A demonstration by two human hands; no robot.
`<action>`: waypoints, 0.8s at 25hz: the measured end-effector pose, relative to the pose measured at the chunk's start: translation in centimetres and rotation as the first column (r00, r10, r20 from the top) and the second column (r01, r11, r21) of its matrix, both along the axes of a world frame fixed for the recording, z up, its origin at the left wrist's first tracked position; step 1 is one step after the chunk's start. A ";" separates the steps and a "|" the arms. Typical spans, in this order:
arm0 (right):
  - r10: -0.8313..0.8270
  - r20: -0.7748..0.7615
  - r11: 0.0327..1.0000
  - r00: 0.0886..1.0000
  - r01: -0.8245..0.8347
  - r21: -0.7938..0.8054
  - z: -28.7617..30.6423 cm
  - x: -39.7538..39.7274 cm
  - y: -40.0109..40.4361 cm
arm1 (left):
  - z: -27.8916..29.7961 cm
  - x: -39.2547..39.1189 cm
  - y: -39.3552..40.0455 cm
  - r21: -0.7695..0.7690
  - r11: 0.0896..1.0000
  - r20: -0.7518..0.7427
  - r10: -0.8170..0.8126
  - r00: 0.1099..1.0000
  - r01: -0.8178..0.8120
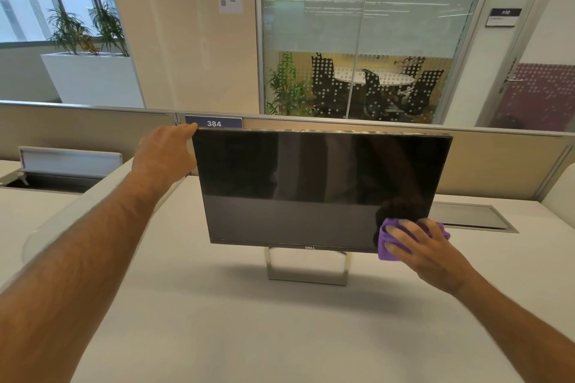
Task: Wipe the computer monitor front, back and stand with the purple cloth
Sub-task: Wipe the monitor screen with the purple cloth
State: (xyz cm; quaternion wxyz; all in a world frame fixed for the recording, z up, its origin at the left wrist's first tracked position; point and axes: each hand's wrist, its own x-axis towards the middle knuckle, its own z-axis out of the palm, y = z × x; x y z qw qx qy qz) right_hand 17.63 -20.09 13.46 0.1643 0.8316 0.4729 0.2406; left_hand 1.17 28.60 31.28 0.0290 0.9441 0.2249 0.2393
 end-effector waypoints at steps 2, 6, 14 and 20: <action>-0.040 -0.005 0.998 0.999 0.040 0.054 0.4 0.3 -0.7 | -0.1 0.0 -0.1 0.002 1.000 -0.002 0.005 1.000 -0.005; -0.164 -0.058 0.945 0.985 0.174 0.279 1.3 0.3 -1.0 | 0.1 0.2 -0.4 0.005 1.000 0.001 0.016 1.000 -0.016; -0.181 -0.085 0.927 0.980 0.199 0.317 0.9 0.5 -2.7 | 0.1 0.1 -0.4 0.016 1.000 -0.006 0.018 1.000 -0.017; -0.172 -0.184 0.973 0.968 0.196 0.120 -4.1 -0.8 -3.4 | -0.1 0.0 -0.4 0.007 1.000 0.001 0.024 1.000 -0.024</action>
